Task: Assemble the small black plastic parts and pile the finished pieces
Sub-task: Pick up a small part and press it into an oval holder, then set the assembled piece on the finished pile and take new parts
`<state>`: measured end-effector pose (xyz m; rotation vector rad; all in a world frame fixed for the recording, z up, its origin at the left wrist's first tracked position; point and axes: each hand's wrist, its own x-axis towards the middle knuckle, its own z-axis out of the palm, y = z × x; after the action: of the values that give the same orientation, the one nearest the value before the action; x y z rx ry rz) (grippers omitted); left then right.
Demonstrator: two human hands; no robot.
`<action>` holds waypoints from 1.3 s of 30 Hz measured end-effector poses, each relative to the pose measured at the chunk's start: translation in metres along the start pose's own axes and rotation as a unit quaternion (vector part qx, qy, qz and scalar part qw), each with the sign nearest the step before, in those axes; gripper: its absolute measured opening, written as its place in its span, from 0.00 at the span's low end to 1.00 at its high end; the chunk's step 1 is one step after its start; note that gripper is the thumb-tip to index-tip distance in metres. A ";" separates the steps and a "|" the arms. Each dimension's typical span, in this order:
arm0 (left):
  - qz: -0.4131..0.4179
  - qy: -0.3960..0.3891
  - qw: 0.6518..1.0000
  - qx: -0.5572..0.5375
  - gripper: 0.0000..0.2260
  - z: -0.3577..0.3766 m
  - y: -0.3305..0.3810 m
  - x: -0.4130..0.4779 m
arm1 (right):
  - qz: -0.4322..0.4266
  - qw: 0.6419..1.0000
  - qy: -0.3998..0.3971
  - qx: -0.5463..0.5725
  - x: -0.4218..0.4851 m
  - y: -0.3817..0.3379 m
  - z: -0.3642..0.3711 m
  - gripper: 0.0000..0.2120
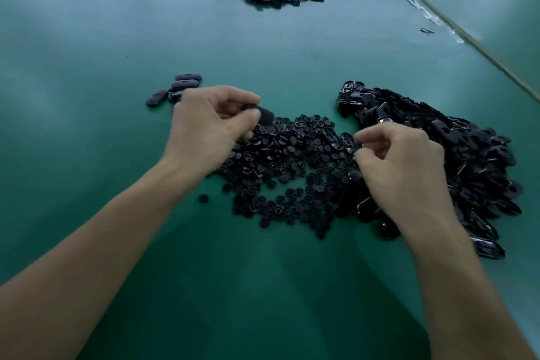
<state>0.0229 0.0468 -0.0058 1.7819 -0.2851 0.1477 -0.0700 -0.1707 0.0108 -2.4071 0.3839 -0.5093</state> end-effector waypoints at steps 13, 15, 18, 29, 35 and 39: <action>-0.049 0.146 0.980 0.123 0.06 -0.034 -0.035 0.023 | 0.066 0.988 -0.098 -0.100 -0.003 0.003 -0.004 0.10; -0.058 0.150 0.976 0.147 0.07 -0.036 -0.037 0.023 | 0.067 0.990 -0.089 -0.082 -0.003 0.004 -0.003 0.10; -0.053 0.154 0.962 0.218 0.07 -0.037 -0.038 0.020 | 0.057 0.995 -0.075 -0.045 -0.002 0.006 -0.003 0.09; 0.052 0.038 0.989 0.131 0.05 0.001 -0.003 -0.002 | 0.046 0.940 -0.113 0.318 -0.005 -0.012 0.019 0.11; 0.038 -0.100 0.993 0.049 0.03 0.029 0.008 -0.025 | 0.045 0.889 -0.124 0.439 -0.004 -0.014 0.024 0.12; 0.013 -0.121 0.993 -0.002 0.02 0.026 0.005 -0.023 | 0.035 0.875 -0.118 0.468 -0.005 -0.017 0.026 0.13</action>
<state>-0.0021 0.0229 -0.0125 1.7931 -0.4824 -0.0509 -0.0607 -0.1422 0.0015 -1.4725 0.0692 -0.2604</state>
